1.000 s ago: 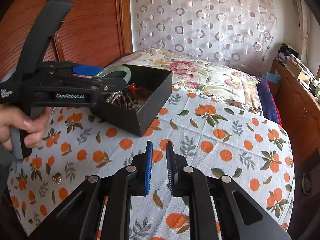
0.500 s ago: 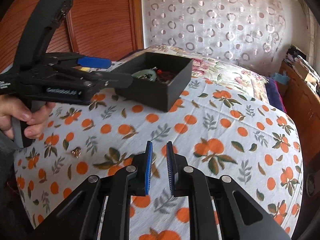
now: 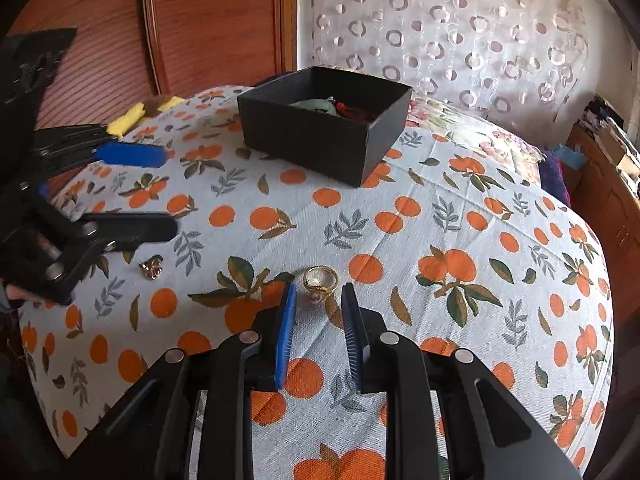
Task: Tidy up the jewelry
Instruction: 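Close the right tool on the gold ring while the left tool closes on the flower earring, then carry the gold ring and flower earring over the black box with both tools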
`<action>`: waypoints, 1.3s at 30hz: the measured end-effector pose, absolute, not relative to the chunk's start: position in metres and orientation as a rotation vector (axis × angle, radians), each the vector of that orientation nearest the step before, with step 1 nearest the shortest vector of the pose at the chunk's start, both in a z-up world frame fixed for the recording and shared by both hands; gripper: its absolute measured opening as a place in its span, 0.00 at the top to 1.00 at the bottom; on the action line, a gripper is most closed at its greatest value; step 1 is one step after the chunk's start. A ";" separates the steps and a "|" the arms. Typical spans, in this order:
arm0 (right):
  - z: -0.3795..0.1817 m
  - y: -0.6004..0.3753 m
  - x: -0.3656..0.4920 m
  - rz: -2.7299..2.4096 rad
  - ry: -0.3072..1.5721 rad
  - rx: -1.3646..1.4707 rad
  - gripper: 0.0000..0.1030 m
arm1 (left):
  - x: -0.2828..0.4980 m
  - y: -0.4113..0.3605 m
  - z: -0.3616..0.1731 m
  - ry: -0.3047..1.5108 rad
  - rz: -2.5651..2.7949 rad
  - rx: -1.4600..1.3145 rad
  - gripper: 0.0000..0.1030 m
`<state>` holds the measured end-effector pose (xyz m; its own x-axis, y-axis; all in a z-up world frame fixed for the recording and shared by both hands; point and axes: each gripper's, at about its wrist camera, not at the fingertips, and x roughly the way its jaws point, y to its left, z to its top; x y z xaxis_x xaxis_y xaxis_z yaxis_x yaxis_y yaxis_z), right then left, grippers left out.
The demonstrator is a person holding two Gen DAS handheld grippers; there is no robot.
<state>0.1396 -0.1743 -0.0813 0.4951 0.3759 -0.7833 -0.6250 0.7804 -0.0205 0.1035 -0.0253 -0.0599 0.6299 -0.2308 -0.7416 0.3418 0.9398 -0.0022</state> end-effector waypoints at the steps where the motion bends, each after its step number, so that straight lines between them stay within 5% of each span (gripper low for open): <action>1: -0.082 -0.174 0.139 0.621 0.861 -0.325 0.76 | 0.100 -0.024 -0.061 0.831 -0.334 0.133 0.26; 3: -0.084 -0.171 0.138 0.618 0.861 -0.344 0.92 | 0.094 -0.023 -0.064 0.838 -0.338 0.121 0.26; 15: -0.070 -0.184 0.129 0.624 0.813 -0.289 0.92 | 0.076 -0.033 -0.080 0.877 -0.371 0.128 0.27; 25: -0.068 -0.187 0.128 0.631 0.805 -0.270 0.92 | 0.072 -0.041 -0.085 0.880 -0.375 0.161 0.65; 31: -0.066 -0.187 0.126 0.634 0.804 -0.270 0.92 | 0.069 -0.046 -0.086 0.862 -0.363 0.189 0.71; 34: -0.066 -0.187 0.126 0.634 0.802 -0.273 0.92 | 0.067 -0.046 -0.086 0.859 -0.366 0.191 0.86; 39: -0.064 -0.185 0.124 0.636 0.796 -0.274 0.92 | 0.066 -0.044 -0.083 0.838 -0.355 0.177 0.86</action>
<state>0.1238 -0.1854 -0.0643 0.5271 0.4250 -0.7359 -0.6236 0.7818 0.0049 0.0658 -0.0437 -0.0826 0.6147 -0.2367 -0.7524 0.3750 0.9269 0.0148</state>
